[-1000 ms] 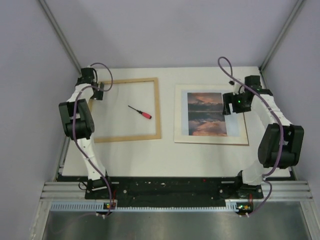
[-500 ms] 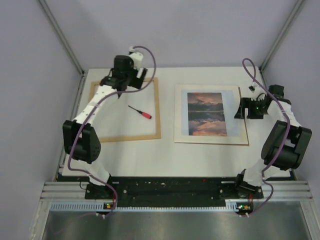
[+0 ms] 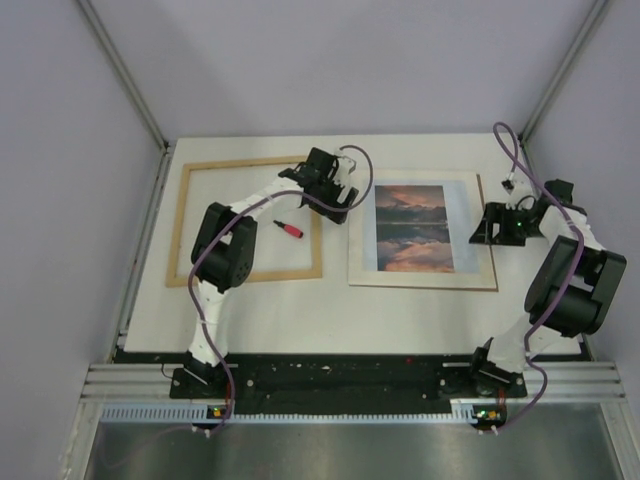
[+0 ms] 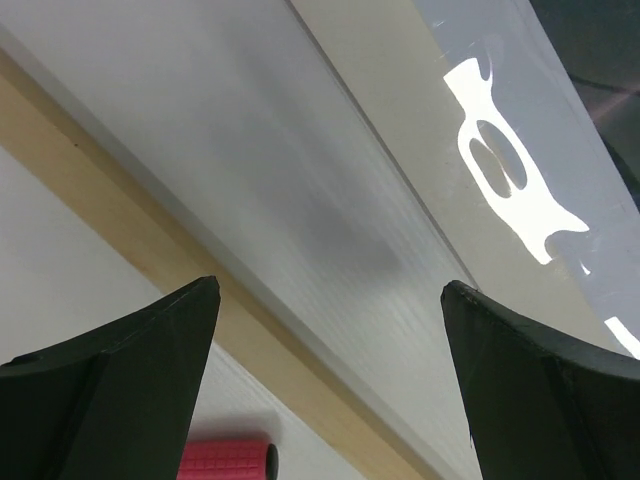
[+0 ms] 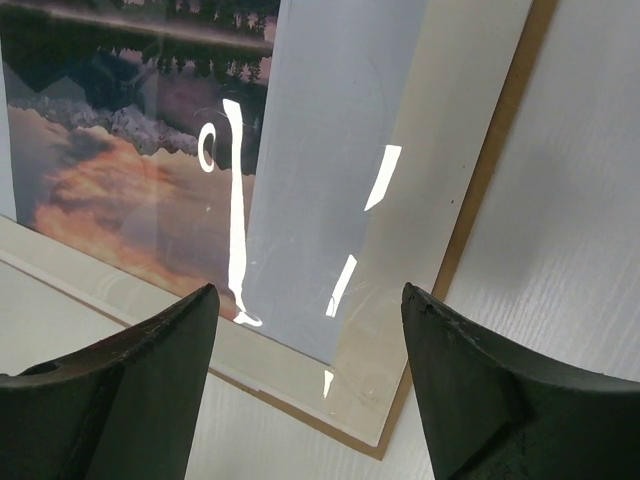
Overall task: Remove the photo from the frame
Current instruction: Adjust the photo frame item on the photo frame.
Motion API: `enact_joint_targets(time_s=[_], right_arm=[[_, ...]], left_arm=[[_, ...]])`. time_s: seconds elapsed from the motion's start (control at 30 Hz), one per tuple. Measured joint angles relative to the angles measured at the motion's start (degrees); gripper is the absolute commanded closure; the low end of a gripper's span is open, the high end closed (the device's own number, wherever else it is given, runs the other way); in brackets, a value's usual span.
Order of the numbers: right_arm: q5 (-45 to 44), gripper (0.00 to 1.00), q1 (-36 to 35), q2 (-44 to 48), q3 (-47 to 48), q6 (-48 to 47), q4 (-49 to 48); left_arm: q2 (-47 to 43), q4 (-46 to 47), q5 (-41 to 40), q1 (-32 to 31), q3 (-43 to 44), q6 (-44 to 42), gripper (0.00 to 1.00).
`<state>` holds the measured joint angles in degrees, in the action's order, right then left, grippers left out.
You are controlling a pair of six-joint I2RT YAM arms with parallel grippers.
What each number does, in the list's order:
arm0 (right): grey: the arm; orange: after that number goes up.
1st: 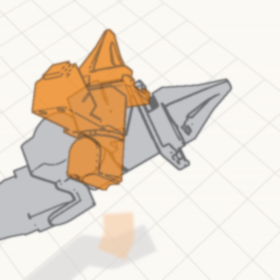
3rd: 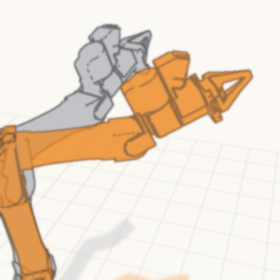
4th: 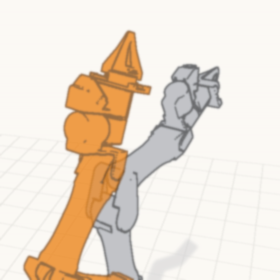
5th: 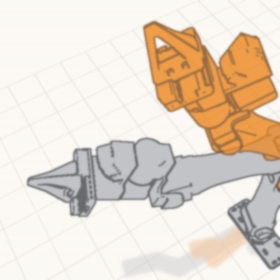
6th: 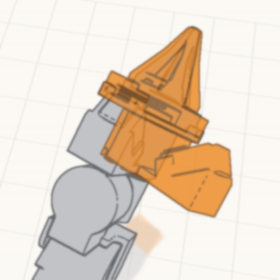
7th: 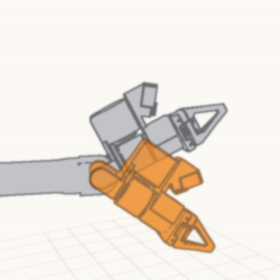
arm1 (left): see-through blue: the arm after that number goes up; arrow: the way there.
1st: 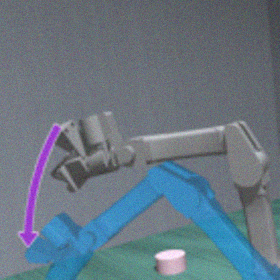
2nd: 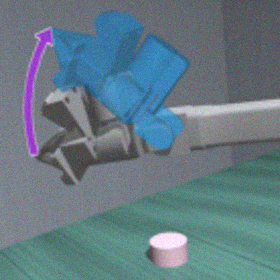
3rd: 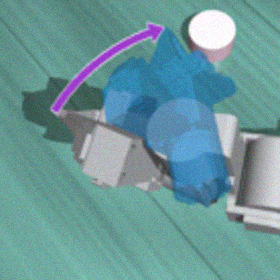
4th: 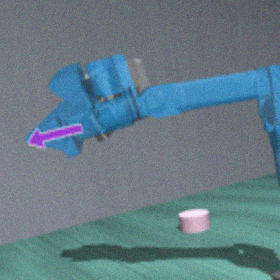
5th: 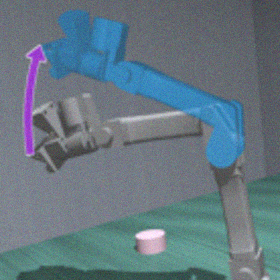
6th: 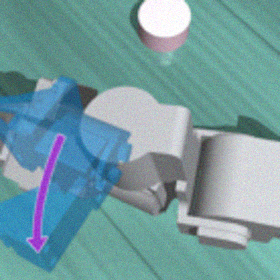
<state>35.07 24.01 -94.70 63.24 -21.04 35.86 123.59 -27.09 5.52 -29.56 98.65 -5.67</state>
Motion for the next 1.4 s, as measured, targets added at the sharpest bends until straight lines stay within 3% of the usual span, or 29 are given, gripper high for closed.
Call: enact_joint_targets(time_s=[0.43, 0.73, 1.4], right_arm=[[0.31, 0.29, 0.00, -0.74, -1.01, -0.48, 0.11], [-0.31, 0.31, 0.02, -1.09, -2.27, -0.48, -0.63], [1.29, 0.36, 0.02, -5.53, -2.51, -0.61, -0.94]], left_arm=[[1.99, 3.21, 14.21, -0.13, 3.13, 14.32, 0.01], [6.34, 4.22, 17.27, -1.05, 3.67, 19.19, 0.01], [7.08, 7.45, 23.17, -1.05, 3.17, 25.00, 0.01]])
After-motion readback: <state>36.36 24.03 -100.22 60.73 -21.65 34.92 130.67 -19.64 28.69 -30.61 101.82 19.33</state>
